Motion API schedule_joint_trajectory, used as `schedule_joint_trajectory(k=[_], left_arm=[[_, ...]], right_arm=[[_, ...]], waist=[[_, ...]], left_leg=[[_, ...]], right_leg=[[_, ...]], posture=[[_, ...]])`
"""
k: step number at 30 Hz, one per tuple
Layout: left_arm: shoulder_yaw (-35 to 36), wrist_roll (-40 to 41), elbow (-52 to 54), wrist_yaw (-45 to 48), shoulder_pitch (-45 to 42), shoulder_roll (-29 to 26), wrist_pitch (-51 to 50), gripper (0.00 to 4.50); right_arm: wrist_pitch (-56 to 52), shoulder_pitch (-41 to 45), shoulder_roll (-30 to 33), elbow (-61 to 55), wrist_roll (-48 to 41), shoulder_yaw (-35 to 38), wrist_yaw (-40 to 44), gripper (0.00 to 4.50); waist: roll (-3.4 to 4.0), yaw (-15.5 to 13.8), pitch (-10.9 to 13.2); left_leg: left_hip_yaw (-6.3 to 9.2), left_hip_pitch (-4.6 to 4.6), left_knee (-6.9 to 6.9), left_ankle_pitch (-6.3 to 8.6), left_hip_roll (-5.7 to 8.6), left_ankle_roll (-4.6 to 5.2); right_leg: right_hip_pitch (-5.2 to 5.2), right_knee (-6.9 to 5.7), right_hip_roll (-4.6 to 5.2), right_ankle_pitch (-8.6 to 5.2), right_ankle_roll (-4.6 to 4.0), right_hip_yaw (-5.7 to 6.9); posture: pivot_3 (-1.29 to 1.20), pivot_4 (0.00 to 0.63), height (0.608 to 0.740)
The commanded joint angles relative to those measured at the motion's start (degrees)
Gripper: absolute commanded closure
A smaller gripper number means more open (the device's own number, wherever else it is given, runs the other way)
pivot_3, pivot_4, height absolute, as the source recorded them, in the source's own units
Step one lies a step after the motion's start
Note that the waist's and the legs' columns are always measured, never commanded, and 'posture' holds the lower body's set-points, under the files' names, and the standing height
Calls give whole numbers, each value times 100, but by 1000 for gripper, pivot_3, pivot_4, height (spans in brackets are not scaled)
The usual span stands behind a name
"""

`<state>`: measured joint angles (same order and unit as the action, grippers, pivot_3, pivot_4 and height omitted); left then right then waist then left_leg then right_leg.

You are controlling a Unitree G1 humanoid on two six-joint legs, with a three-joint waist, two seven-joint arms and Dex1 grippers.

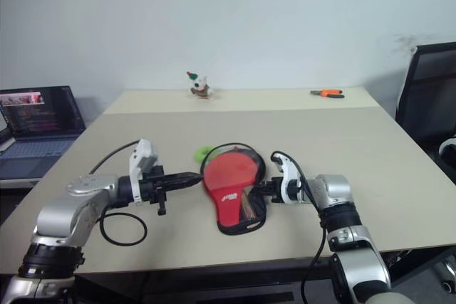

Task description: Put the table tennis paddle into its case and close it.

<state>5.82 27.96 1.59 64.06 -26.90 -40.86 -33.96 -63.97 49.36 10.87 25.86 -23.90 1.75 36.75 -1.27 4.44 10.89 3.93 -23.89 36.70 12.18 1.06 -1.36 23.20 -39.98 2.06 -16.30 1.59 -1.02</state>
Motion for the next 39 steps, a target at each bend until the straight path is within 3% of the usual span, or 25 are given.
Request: schedule_joint_trajectory(k=[1, 9, 18, 39], left_arm=[[177, 171, 368, -128, 75, -80, -74, 4500], [158, 287, 525, -250, 225, -84, -130, 4500], [34, 257, 366, -80, 107, -112, -87, 4500], [-61, 217, 294, 434, 0, -314, 0, 4500]], right_arm=[[-282, -148, -143, -645, -169, 148, -337, 4480], [-1348, -839, -484, -2171, -296, 967, -1601, 4480], [-2849, -1851, -1142, -4364, -530, 1681, -2398, 4480], [-2853, -2072, -1916, -4569, -864, 1995, -3289, 4480]], waist=[[0, -28, 0], [0, -145, 0], [0, -239, 0], [0, -199, 0]], left_leg=[[0, 0, 1, 0, 3, 0], [5, -1, -3, 0, 8, 0], [11, -3, -6, 0, 12, 0], [9, 3, -18, 0, 9, 0]], right_leg=[[-1, 1, 2, 0, 0, 0], [-1, 3, 10, 0, 0, 3], [-2, 6, 9, -1, 0, 7], [-2, 7, 7, -3, -2, 8]], posture=[[0, 150, 740], [0, 150, 740], [0, 150, 740], [0, 150, 740]])
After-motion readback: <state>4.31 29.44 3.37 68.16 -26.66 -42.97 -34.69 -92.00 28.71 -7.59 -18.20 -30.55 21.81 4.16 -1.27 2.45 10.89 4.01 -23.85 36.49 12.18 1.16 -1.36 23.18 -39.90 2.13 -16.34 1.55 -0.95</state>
